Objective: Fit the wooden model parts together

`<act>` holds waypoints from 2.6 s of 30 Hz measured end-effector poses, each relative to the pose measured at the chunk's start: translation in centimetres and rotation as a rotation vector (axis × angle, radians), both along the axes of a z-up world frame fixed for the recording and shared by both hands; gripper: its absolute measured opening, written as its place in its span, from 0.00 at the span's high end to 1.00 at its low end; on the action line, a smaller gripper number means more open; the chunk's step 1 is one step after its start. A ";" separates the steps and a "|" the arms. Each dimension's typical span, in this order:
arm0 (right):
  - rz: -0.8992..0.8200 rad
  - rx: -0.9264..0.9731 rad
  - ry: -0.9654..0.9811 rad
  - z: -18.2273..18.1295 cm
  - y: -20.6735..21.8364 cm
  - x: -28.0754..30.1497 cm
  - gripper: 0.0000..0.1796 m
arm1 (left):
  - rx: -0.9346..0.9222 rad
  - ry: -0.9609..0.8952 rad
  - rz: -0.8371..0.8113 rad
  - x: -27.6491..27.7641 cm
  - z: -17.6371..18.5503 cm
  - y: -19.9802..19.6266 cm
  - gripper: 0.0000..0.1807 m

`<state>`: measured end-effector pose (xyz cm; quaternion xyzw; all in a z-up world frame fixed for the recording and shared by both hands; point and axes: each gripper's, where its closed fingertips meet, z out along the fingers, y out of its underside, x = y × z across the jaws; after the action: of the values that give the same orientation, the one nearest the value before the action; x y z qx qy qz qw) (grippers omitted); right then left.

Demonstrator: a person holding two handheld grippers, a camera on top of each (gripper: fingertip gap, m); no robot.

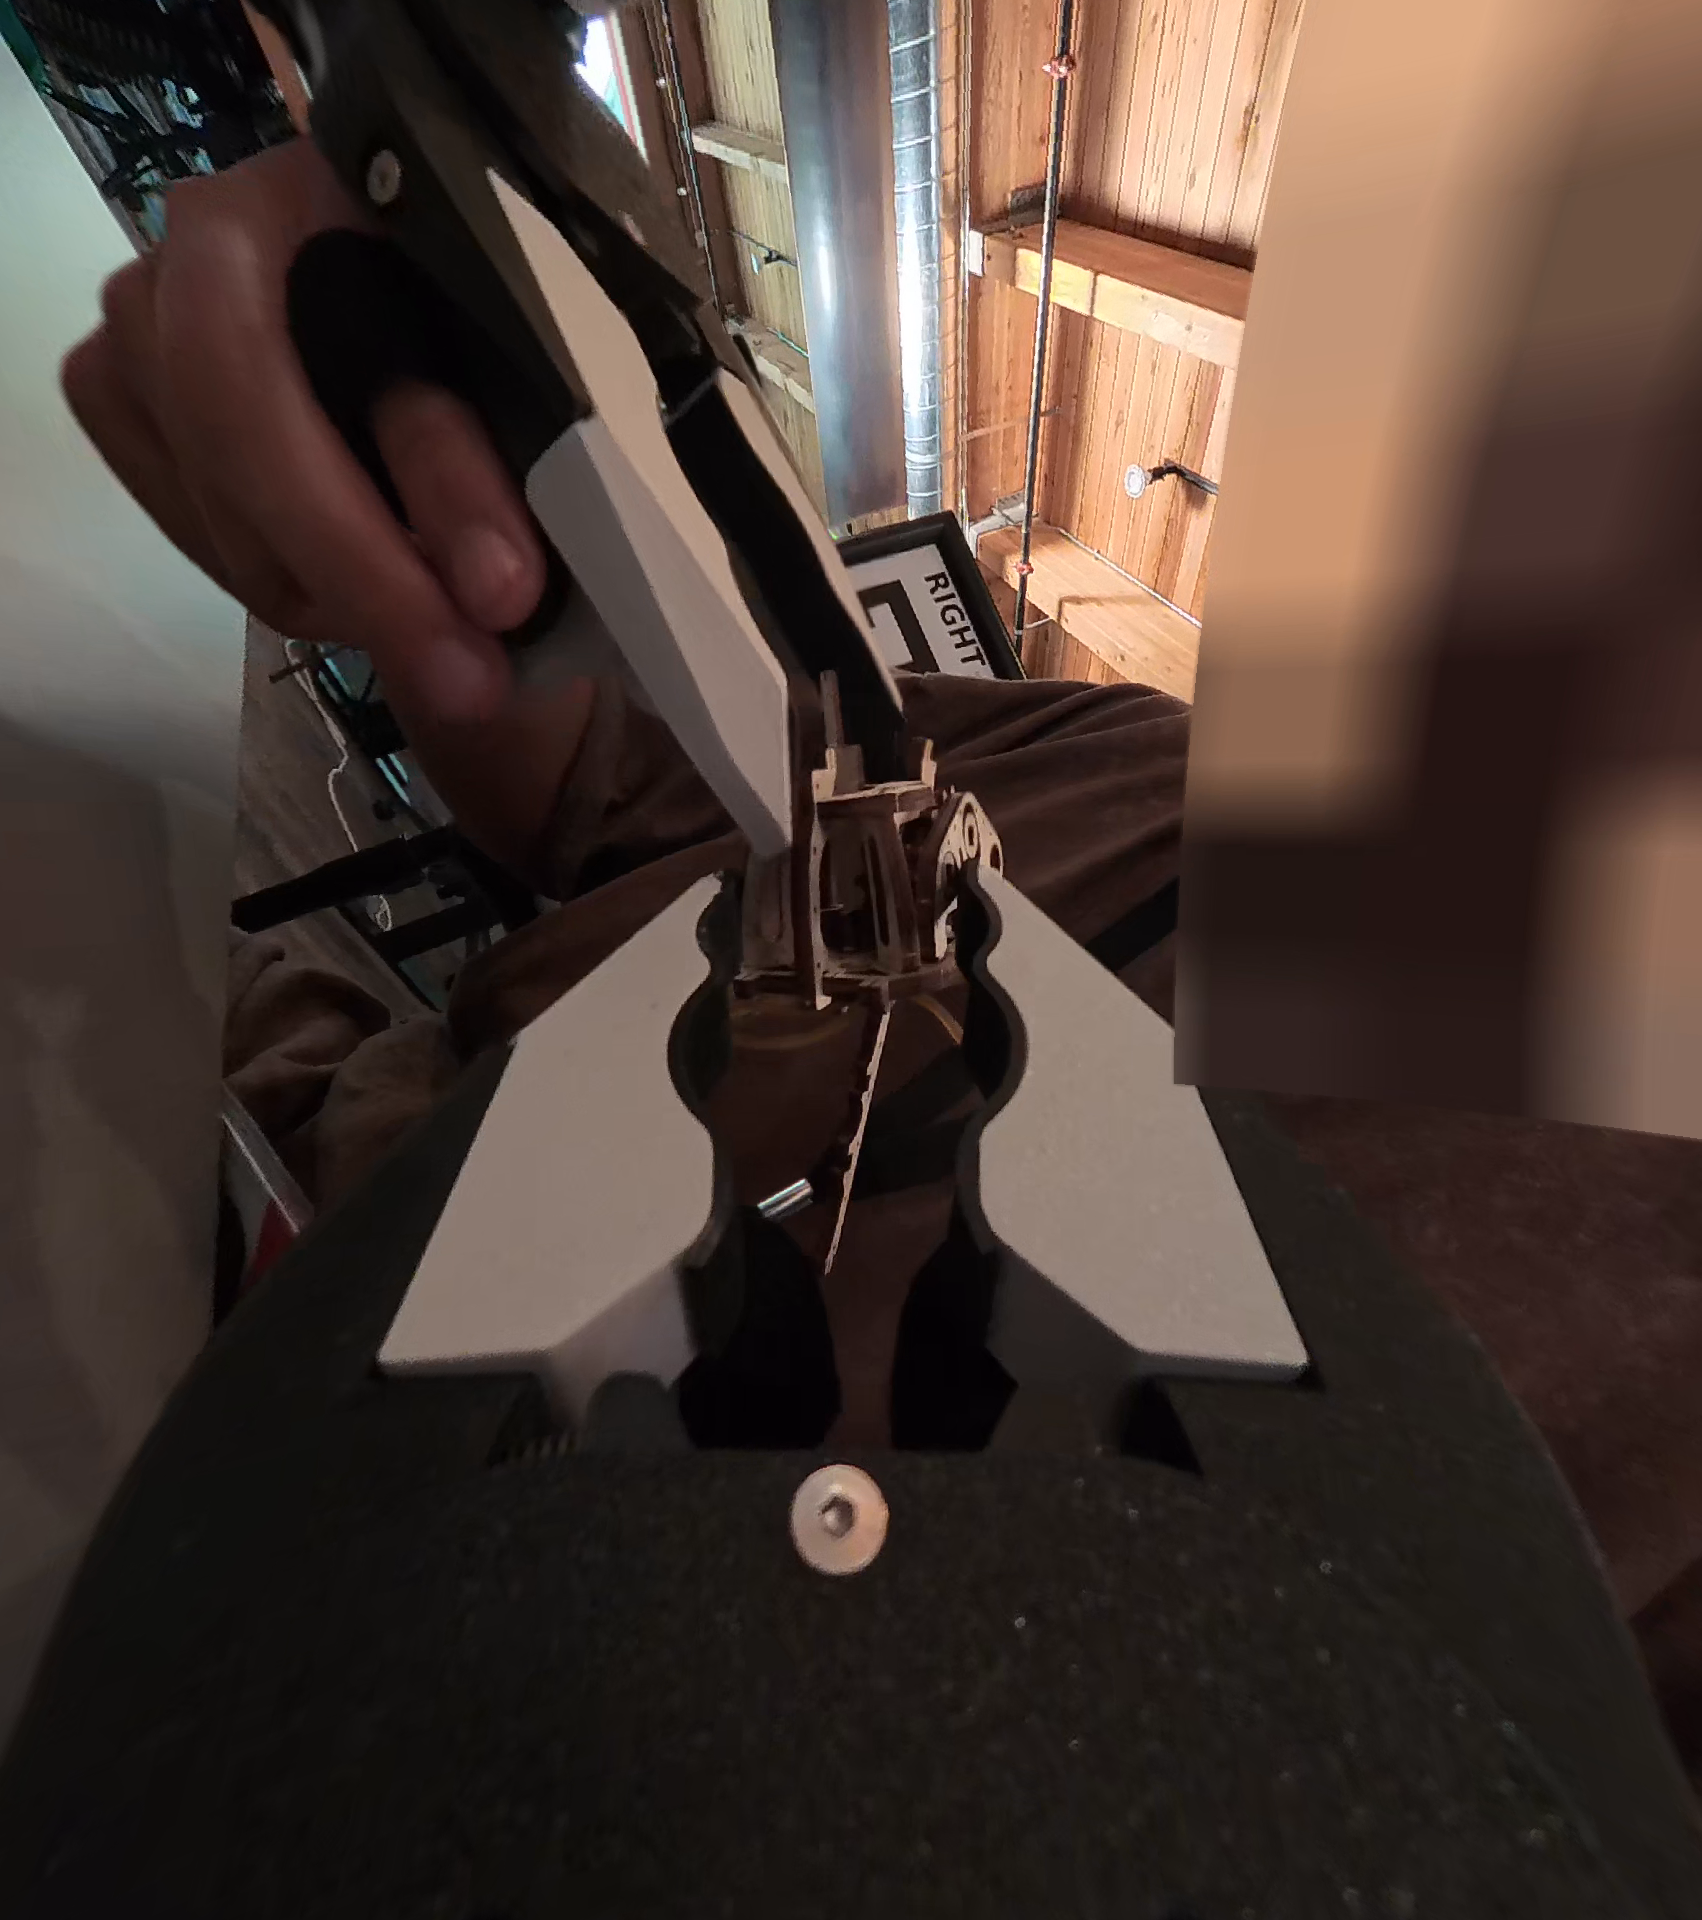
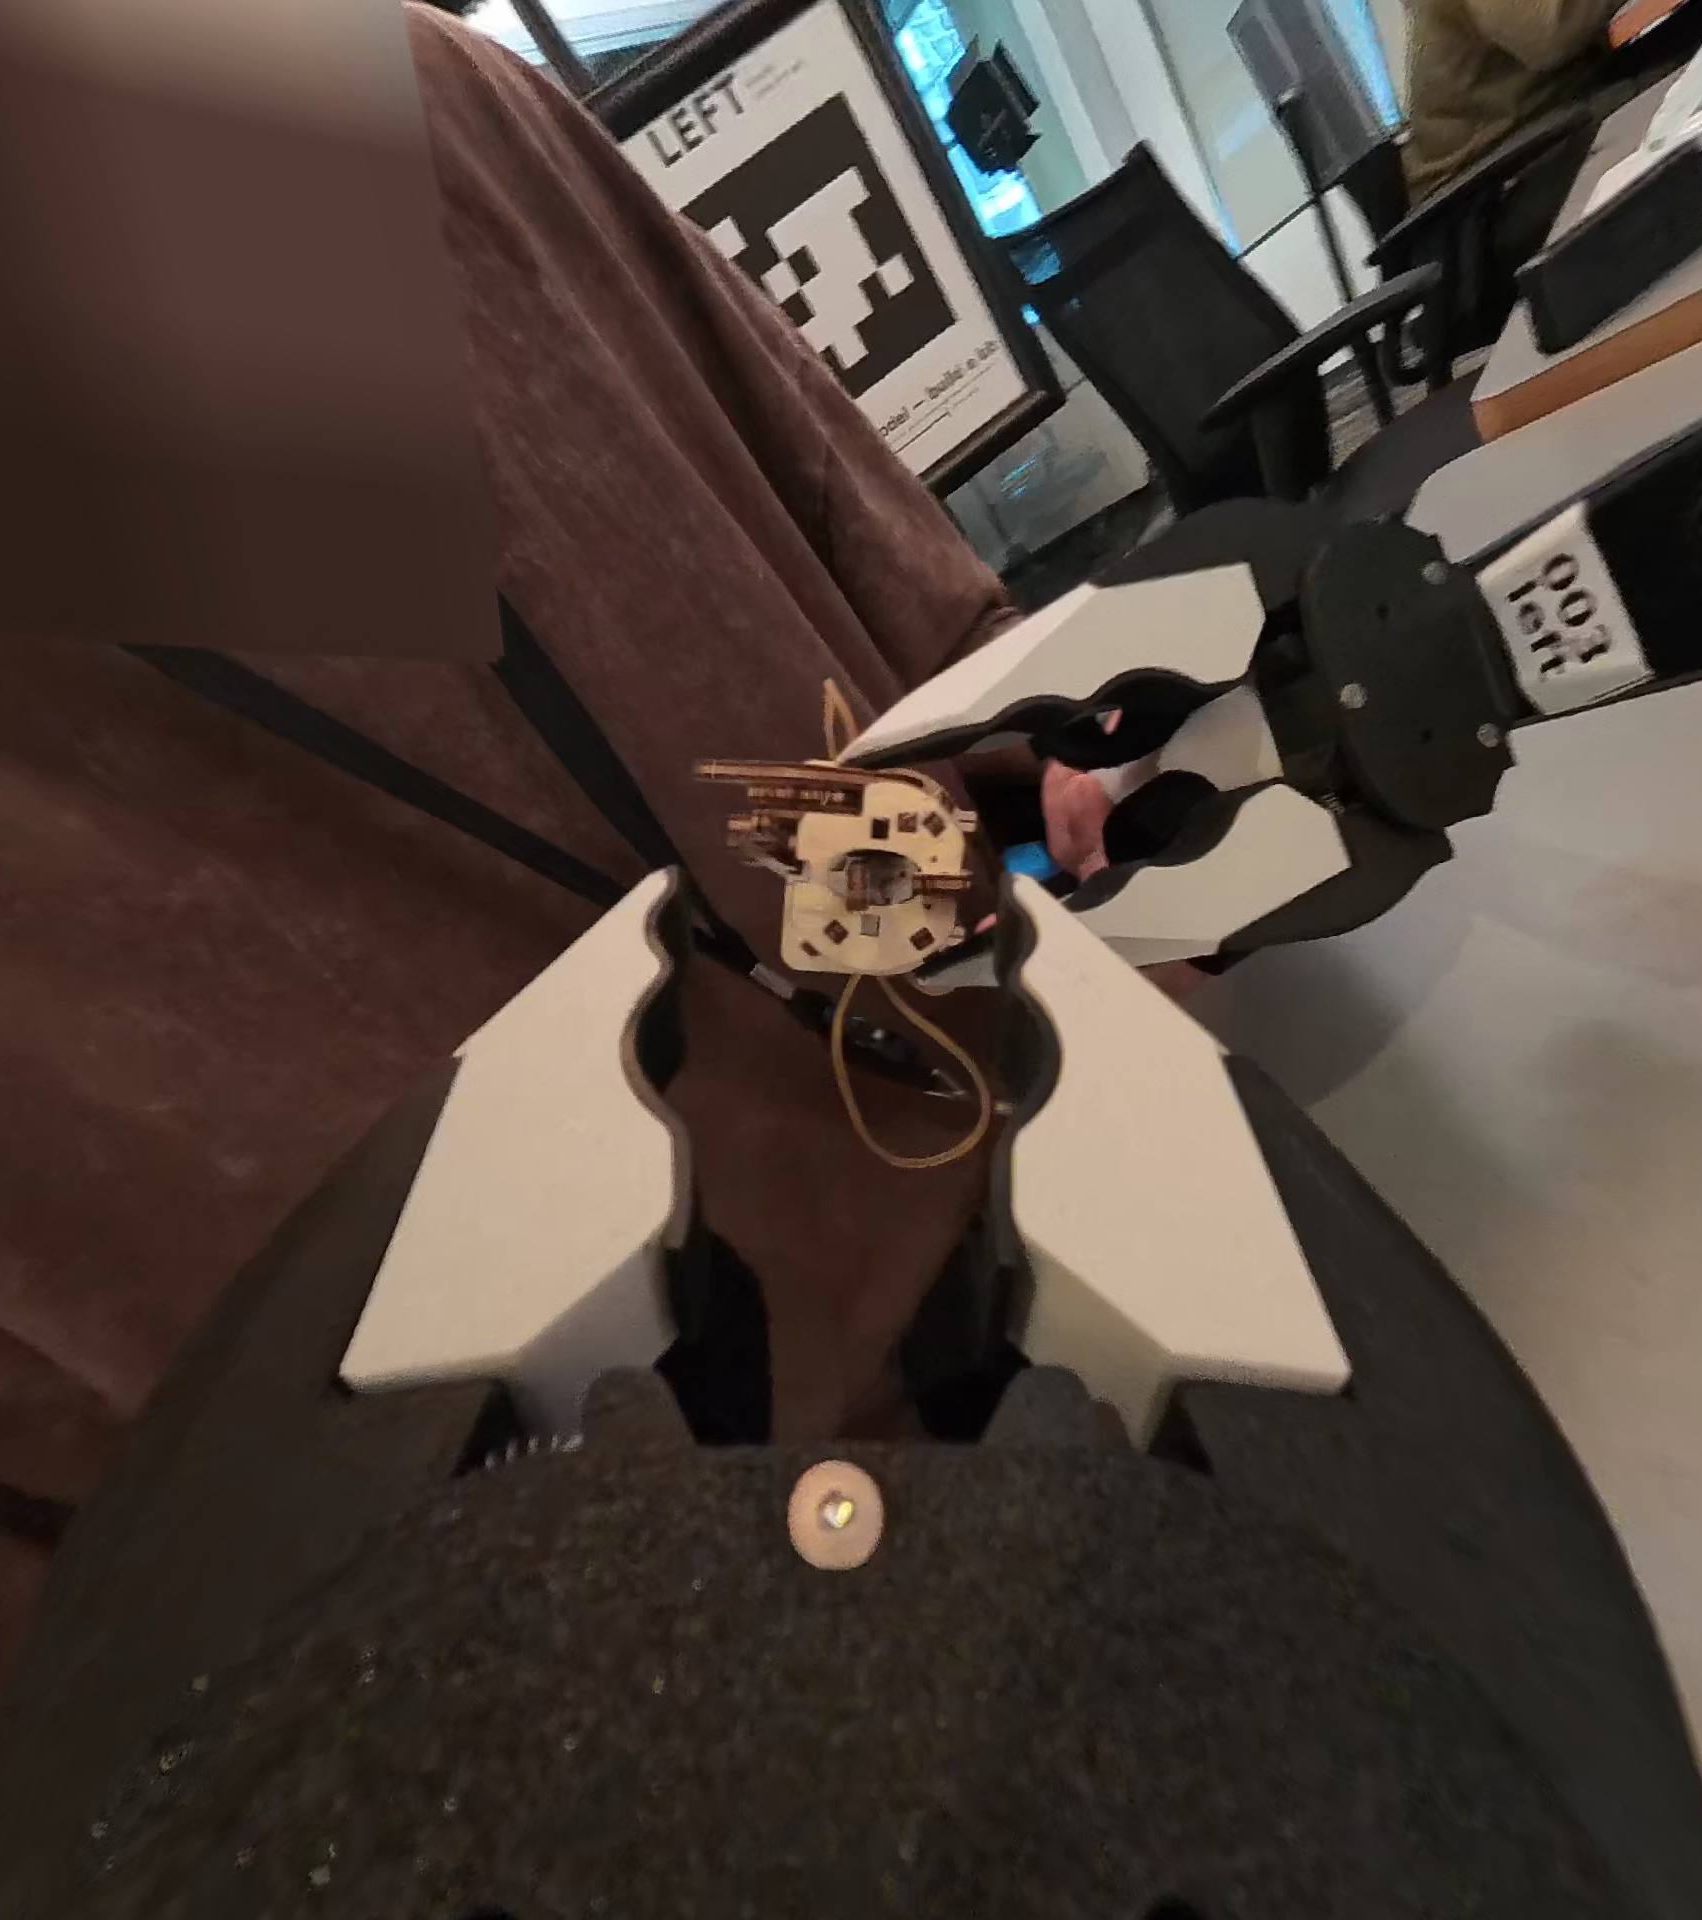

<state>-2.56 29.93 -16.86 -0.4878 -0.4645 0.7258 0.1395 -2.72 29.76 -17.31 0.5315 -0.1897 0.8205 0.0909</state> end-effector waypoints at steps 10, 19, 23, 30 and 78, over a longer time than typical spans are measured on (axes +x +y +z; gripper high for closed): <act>-0.127 -0.031 -0.045 -0.3 1.5 -0.5 0.66 | -0.007 0.048 0.025 0.4 -1.0 0.6 0.78; -0.111 -0.036 -0.057 -1.1 1.3 -0.5 0.70 | 0.000 0.039 0.034 0.2 -0.7 0.7 0.78; -0.142 -0.037 -0.061 -1.1 1.9 -0.5 0.71 | -0.001 0.046 0.055 0.2 -0.9 1.1 0.78; -0.409 -0.003 -0.070 -0.1 6.5 1.1 0.70 | 0.005 0.049 0.206 -0.1 -0.8 3.8 0.78; -0.754 -0.365 -0.274 -2.6 6.7 0.3 0.99 | 0.550 0.261 0.602 -0.2 -2.0 7.6 0.79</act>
<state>-2.26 36.63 -19.43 -0.7314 -0.1324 0.6231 0.2433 -2.89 37.40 -19.34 0.6671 -0.2248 0.6552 -0.2743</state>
